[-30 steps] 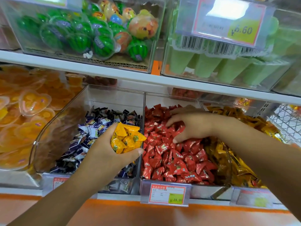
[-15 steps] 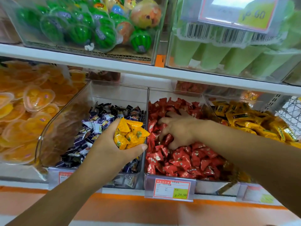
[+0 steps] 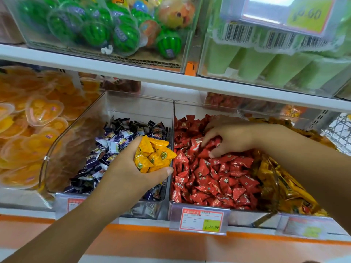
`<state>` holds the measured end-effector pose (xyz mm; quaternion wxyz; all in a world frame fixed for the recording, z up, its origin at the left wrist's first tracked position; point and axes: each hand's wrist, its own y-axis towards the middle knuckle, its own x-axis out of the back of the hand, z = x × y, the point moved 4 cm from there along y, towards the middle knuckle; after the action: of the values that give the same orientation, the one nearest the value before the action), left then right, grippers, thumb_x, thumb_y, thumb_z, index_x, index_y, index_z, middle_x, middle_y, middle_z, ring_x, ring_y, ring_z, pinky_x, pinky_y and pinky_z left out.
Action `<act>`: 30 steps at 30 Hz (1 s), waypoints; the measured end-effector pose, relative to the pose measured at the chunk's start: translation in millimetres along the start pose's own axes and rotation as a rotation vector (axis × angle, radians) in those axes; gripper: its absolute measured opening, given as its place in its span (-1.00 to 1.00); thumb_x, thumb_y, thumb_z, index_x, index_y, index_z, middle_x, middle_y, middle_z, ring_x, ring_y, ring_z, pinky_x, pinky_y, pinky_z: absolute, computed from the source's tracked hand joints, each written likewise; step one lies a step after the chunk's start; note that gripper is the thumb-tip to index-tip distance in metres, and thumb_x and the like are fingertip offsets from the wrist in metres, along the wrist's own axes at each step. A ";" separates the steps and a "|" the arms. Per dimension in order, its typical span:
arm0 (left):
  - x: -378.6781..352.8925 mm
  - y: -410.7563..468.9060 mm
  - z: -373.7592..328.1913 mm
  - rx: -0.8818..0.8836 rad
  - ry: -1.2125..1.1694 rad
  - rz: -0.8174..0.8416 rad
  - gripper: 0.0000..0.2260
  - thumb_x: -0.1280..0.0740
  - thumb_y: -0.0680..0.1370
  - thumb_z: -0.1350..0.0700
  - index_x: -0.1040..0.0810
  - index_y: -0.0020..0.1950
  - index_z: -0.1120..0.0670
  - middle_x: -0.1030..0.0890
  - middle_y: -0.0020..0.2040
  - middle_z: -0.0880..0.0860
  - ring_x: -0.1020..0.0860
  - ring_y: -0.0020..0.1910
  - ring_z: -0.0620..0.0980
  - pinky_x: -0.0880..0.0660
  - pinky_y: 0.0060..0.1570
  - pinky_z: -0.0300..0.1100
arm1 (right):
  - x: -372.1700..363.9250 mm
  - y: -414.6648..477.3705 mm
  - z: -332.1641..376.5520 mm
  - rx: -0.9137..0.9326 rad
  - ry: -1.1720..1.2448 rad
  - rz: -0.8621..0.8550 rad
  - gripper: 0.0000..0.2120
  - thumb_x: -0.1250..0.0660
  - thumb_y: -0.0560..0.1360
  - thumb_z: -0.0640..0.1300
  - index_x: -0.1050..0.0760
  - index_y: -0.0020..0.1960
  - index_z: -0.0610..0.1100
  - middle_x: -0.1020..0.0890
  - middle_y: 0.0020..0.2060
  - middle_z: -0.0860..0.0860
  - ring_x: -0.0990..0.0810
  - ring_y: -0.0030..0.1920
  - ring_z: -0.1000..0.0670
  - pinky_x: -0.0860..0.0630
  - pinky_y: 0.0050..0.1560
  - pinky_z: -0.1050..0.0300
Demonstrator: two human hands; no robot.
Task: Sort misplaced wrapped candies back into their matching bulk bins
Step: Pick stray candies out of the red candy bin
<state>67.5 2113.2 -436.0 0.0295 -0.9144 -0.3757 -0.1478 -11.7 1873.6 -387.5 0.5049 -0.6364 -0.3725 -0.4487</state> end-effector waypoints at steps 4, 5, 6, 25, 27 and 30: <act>-1.2 0.1 -0.1 -0.002 0.014 -0.002 -0.50 -0.53 0.33 -0.02 -0.49 0.23 -0.07 -0.67 -0.10 -0.20 -0.63 -0.17 -0.27 -0.46 -0.17 -0.42 | -4.5 -2.5 52.5 0.255 0.063 -0.085 -0.68 -0.42 0.42 0.15 -0.56 0.17 0.20 -0.52 0.22 0.16 -0.40 0.28 0.06 -0.33 0.32 0.01; -1.4 0.0 -0.3 -0.003 0.020 -0.009 -0.54 -0.53 0.34 0.01 -0.50 0.20 -0.07 -0.67 -0.11 -0.19 -0.63 -0.19 -0.28 -0.46 -0.23 -0.47 | -17.2 -0.4 70.0 0.326 0.016 -0.049 -0.65 -0.41 0.43 0.15 -0.54 0.20 0.21 -0.52 0.23 0.17 -0.34 0.33 0.05 -0.25 0.37 -0.06; -1.5 0.2 0.0 -0.003 0.027 -0.014 -0.51 -0.53 0.34 0.00 -0.49 0.24 -0.07 -0.67 -0.11 -0.17 -0.62 -0.20 -0.28 -0.45 -0.27 -0.49 | -32.4 2.8 82.5 0.348 -0.033 0.016 -0.62 -0.40 0.43 0.15 -0.51 0.24 0.21 -0.49 0.27 0.17 -0.24 0.40 0.04 -0.13 0.43 -0.16; -1.1 -1.1 -1.5 0.017 0.024 0.010 -0.58 -0.53 0.37 0.05 -0.49 0.18 -0.11 -0.67 -0.15 -0.26 -0.63 -0.21 -0.29 -0.43 -0.31 -0.56 | -26.9 11.6 16.9 0.091 -0.181 0.023 -0.80 -0.34 0.47 0.02 -0.52 0.09 0.20 -0.41 0.28 0.19 -0.14 0.43 0.00 -0.06 0.43 -0.18; -0.6 -1.6 -2.6 0.010 0.024 0.014 -0.66 -0.52 0.39 0.08 -0.51 0.08 -0.12 -0.67 -0.17 -0.24 -0.63 -0.24 -0.27 -0.42 -0.31 -0.56 | -21.8 9.0 13.0 0.089 -0.149 -0.006 -0.79 -0.35 0.48 0.03 -0.53 0.10 0.22 -0.44 0.25 0.19 -0.21 0.39 0.02 -0.18 0.39 -0.09; -1.8 -1.7 -5.3 0.001 0.024 0.015 -0.66 -0.52 0.38 0.06 -0.50 0.09 -0.13 -0.66 -0.16 -0.26 -0.63 -0.22 -0.29 -0.44 -0.29 -0.54 | -3.8 -6.9 13.3 0.091 0.162 -0.018 -0.76 -0.37 0.51 0.06 -0.55 0.16 0.22 -0.48 0.19 0.24 -0.39 0.28 0.12 -0.33 0.33 0.15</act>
<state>63.8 2112.4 -431.6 0.0357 -0.9153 -0.3687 -0.1585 -16.7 1888.0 -390.2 0.5578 -0.5712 -0.3560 -0.4857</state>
